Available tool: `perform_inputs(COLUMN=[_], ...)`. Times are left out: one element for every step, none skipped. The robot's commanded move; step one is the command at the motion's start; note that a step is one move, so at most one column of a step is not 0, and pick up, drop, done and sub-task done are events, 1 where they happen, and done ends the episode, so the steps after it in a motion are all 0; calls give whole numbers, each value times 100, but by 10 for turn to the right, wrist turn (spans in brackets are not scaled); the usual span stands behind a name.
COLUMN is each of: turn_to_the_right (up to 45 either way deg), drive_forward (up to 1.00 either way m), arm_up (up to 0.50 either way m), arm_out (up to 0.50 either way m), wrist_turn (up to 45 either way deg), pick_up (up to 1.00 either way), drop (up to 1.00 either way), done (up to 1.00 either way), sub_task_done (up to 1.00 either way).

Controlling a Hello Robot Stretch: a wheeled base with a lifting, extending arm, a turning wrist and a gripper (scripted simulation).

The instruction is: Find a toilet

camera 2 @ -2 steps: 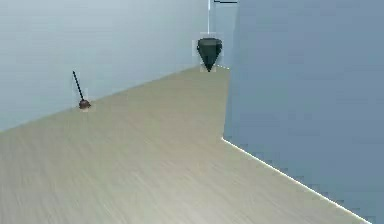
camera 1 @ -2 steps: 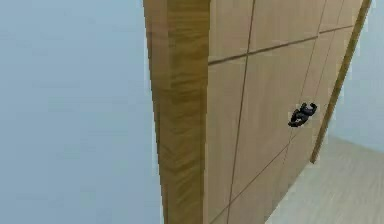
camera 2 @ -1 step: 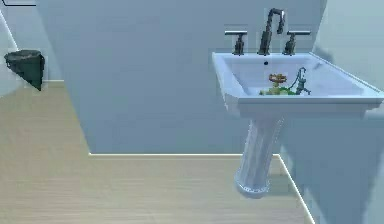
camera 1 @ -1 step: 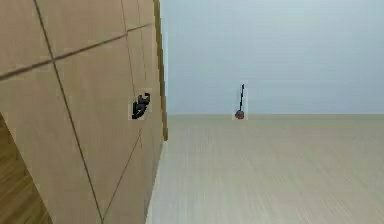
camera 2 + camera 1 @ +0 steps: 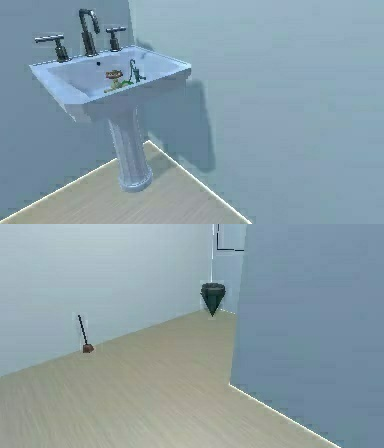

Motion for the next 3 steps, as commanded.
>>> perform_inputs(turn_to_the_right=[120,0,-210], drive_forward=[0,35,0], arm_up=[0,0,0], arm_out=[0,0,0], wrist_turn=[0,0,0], pick_up=[0,0,0], drop=[0,0,0], done=[0,0,0], sub_task_done=[0,0,0])
